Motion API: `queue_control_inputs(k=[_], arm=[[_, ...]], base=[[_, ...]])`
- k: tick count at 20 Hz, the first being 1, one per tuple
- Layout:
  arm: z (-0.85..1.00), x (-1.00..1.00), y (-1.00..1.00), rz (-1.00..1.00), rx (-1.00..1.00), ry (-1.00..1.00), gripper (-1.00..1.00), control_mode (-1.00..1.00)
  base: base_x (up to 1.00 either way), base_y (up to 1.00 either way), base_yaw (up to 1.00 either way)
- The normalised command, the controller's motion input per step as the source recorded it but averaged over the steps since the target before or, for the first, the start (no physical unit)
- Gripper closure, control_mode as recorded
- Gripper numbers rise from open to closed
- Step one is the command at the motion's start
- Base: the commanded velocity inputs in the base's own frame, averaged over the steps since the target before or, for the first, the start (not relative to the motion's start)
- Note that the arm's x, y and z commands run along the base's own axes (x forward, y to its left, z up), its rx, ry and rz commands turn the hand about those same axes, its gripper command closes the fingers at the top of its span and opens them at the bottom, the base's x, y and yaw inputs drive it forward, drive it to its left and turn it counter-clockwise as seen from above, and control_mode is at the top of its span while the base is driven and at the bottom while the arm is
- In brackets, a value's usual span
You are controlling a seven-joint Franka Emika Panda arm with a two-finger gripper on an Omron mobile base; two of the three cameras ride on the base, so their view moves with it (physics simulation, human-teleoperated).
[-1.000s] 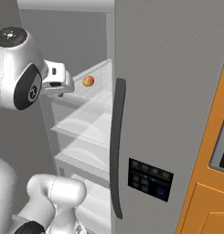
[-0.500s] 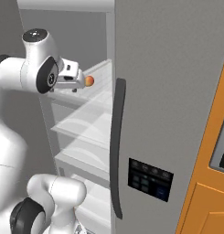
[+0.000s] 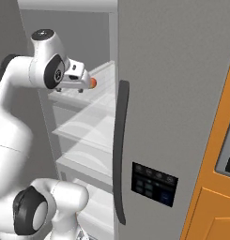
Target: Pick up the pear and mango from the fridge and place one fruit on each plate on the dining counter.
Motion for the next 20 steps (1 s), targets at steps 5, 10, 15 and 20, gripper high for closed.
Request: queue_control_inputs(k=[5,10,15,20], arm=[[-0.25,0.44,0.00,0.00,0.00,0.12,-1.00,-1.00],[-0.04,0.66,0.00,0.00,0.00,0.17,-1.00,-1.00],[0.00,0.66,0.01,0.00,0.00,0.08,-1.00,-1.00],[-0.09,0.40,0.03,-0.01,0.00,0.00,-1.00,-1.00]], base=[[0.00,0.00,0.00],[0.00,0.00,0.00],[0.00,0.00,0.00],[0.00,0.00,0.00]])
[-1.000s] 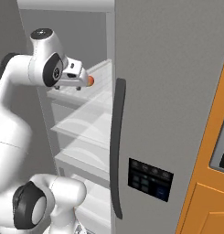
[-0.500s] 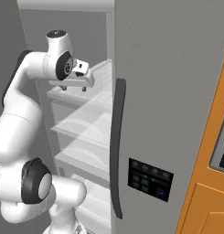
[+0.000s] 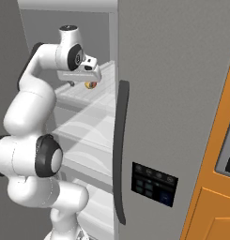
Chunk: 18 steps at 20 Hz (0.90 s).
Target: Pick up the pear and mango from the fridge and place one fruit on each plate on the dining counter.
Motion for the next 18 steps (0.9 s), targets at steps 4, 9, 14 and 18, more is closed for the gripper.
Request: queue_control_inputs(k=[4,9,14,18], arm=[[-0.29,0.13,0.12,-0.04,0.00,-0.04,-1.00,-1.00],[-0.02,0.05,0.02,-0.13,0.02,-0.07,-1.00,-1.00],[-0.01,0.26,0.00,-0.19,0.02,-0.19,-1.00,-1.00],[-0.03,0.33,0.00,-0.14,0.00,-0.07,-1.00,-1.00]], base=[[0.00,0.00,0.00],[0.00,0.00,0.00],[0.00,0.00,0.00],[0.00,0.00,0.00]])
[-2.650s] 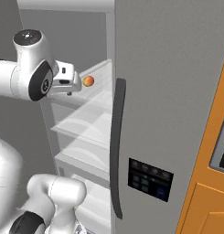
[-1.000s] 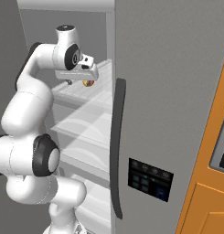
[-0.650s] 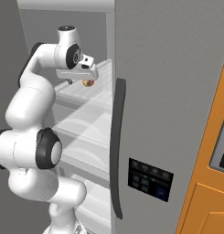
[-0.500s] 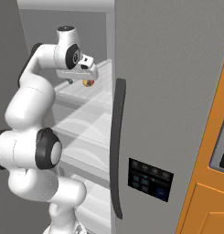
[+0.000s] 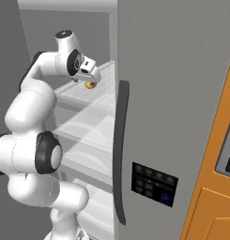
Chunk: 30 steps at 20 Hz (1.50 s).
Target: Pick up the pear and mango from the fridge and place one fruit on each plate on the dining counter.
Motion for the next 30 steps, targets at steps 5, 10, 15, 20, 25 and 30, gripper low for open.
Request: queue_control_inputs(k=[5,10,15,20,25,30], arm=[[0.00,0.49,0.00,-0.05,0.03,0.00,-1.00,-1.00],[0.00,0.42,0.00,0.00,0.05,0.10,-1.00,-1.00],[-0.18,0.35,0.00,0.05,0.01,0.09,-1.00,-1.00],[-0.19,0.02,0.00,0.04,0.00,0.00,-1.00,-1.00],[-0.04,-0.02,0.00,0.06,0.00,0.00,-1.00,-1.00],[-0.16,-0.02,0.00,0.01,0.00,0.00,-1.00,-1.00]], base=[[0.00,0.00,0.00],[0.00,0.00,0.00],[0.00,0.00,0.00],[0.00,0.00,0.00],[0.00,0.00,0.00],[0.00,0.00,0.00]])
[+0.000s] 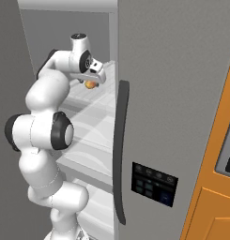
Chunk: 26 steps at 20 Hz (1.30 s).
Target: Pick up the pear and mango from the fridge and place one fruit on each plate on the dining counter.
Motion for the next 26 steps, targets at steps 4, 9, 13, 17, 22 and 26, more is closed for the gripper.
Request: queue_control_inputs(k=[4,9,13,17,22,26], arm=[[-0.51,0.00,0.00,0.00,0.00,0.00,-1.00,-1.00],[-0.23,0.00,0.02,0.00,0.00,0.00,-1.00,-1.00],[-0.05,0.00,0.03,0.00,0.00,0.00,1.00,-1.00],[0.00,0.00,0.00,0.00,0.00,0.00,1.00,-1.00],[0.04,-0.27,0.00,0.03,0.00,-0.04,1.00,-1.00],[0.08,-0.96,0.00,0.10,0.00,-0.09,1.00,-1.00]], base=[[0.00,0.00,0.00],[0.00,0.00,0.00],[0.00,0.00,0.00],[0.00,0.00,0.00],[0.00,0.00,0.00],[0.00,0.00,0.00]])
